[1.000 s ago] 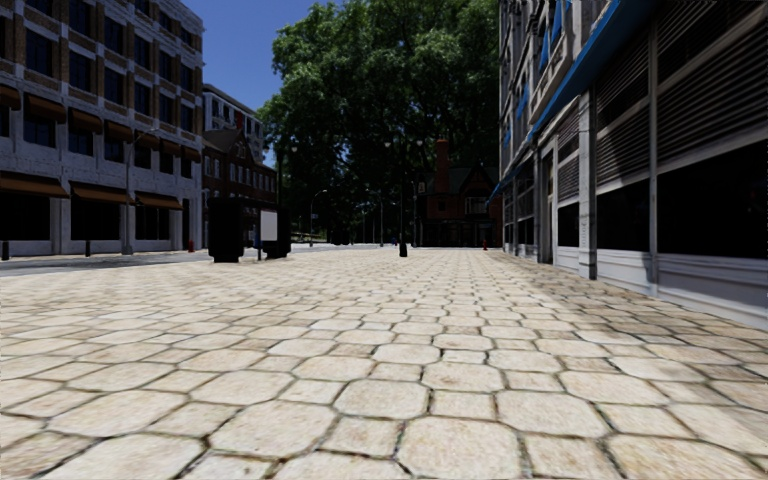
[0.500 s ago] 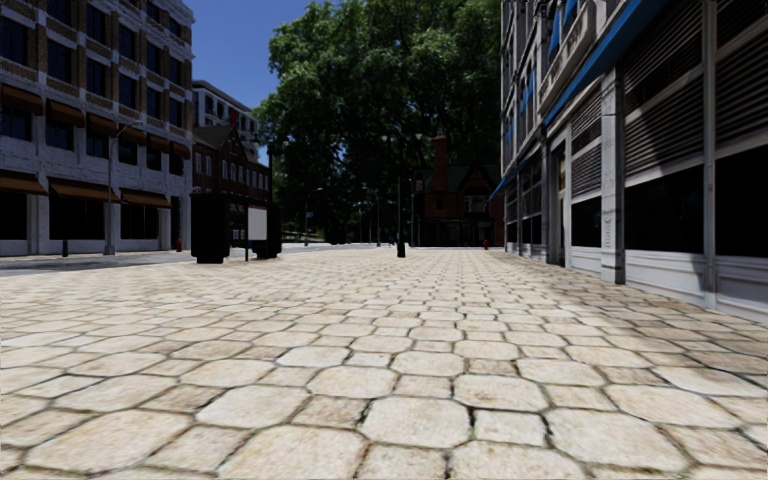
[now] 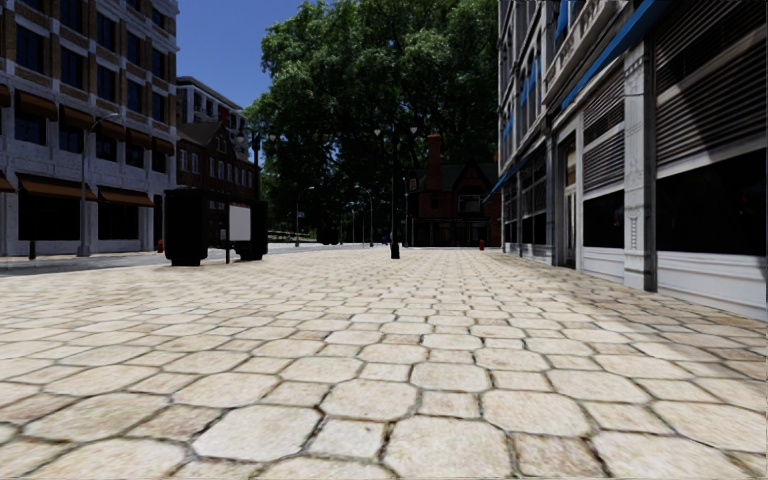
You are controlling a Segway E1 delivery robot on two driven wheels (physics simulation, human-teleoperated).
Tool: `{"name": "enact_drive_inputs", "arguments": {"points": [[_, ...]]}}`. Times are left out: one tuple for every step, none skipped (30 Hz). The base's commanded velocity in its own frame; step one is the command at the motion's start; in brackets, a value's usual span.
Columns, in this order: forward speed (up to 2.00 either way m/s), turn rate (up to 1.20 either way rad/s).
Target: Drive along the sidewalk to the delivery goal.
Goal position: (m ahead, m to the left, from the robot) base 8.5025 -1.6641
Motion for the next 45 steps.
{"name": "enact_drive_inputs", "arguments": {"points": [[2.0, 0.0], [2.0, 0.0], [2.0, 0.0], [2.0, 0.0], [2.0, 0.0], [2.0, -0.04], [2.0, -0.09], [2.0, -0.15], [2.0, -0.15], [2.0, -0.22], [2.0, -0.27], [2.0, -0.29], [2.0, -0.3], [2.0, -0.3], [2.0, -0.3], [2.0, -0.3], [2.0, -0.17], [2.0, 0.0], [2.0, 0.0], [2.0, 0.0], [2.0, 0.0], [2.0, 0.0], [2.0, 0.0], [2.0, 0.0], [2.0, 0.0], [2.0, 0.0], [2.0, 0.0], [2.0, 0.0], [2.0, 0.0], [2.0, 0.0], [2.0, 0.0], [2.0, -0.13], [2.0, -0.3], [2.0, -0.39], [2.0, -0.42], [2.0, -0.43], [2.0, -0.43], [2.0, -0.43], [2.0, -0.43], [2.0, -0.43], [2.0, -0.43], [2.0, -0.43], [2.0, -0.43], [2.0, -0.3], [2.0, 0.0]]}}
